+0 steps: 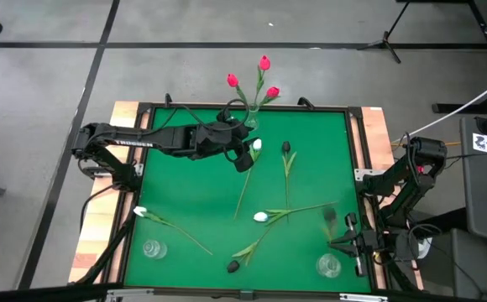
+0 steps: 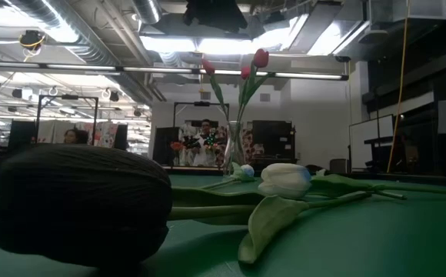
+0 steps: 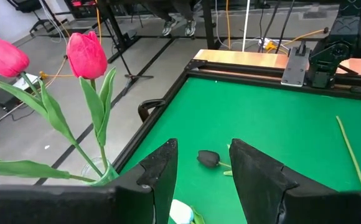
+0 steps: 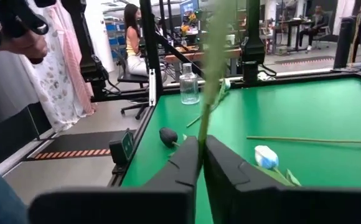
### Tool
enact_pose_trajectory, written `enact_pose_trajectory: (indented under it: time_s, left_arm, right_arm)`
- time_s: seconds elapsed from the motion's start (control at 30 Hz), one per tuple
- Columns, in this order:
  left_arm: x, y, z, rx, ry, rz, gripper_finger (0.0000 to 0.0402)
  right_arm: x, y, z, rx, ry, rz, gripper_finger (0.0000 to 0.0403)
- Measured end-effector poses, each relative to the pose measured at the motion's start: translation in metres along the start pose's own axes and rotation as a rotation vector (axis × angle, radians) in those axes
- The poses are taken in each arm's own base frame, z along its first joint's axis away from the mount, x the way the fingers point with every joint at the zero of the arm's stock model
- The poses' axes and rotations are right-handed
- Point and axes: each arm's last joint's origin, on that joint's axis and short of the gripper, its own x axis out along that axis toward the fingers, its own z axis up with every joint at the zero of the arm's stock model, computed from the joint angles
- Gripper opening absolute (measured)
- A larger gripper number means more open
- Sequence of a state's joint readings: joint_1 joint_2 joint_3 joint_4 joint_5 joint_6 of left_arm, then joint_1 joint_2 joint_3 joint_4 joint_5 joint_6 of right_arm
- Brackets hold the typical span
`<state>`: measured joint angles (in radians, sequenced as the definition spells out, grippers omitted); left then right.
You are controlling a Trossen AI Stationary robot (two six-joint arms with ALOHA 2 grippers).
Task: Sort flowers into vase by color
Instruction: Put the top left black tulip into the bottom right transparent vase
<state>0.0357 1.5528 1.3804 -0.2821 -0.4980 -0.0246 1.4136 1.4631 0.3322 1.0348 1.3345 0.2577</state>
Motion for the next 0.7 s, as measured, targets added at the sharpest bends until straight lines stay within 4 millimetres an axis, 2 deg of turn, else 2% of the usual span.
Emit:
enact_pose_trajectory:
  time_s: [0.13, 0.33, 0.7]
  left_arm:
    - [-0.0001, 0.0, 0.0, 0.0, 0.0, 0.0, 0.0144]
    - [-0.0002, 0.0, 0.0001, -0.001, 0.0, 0.0, 0.0143]
    - [-0.0002, 0.0, 0.0001, 0.006, 0.0, 0.0, 0.0143]
  right_arm:
    - [0.0001, 0.0002, 0.0003, -0.05, -0.002, -0.007, 0.0025]
    - [0.0004, 0.0015, 0.0026, -0.161, -0.008, -0.026, 0.0008]
    - [0.0002, 0.0019, 0.0034, -0.151, -0.01, -0.02, 0.001]
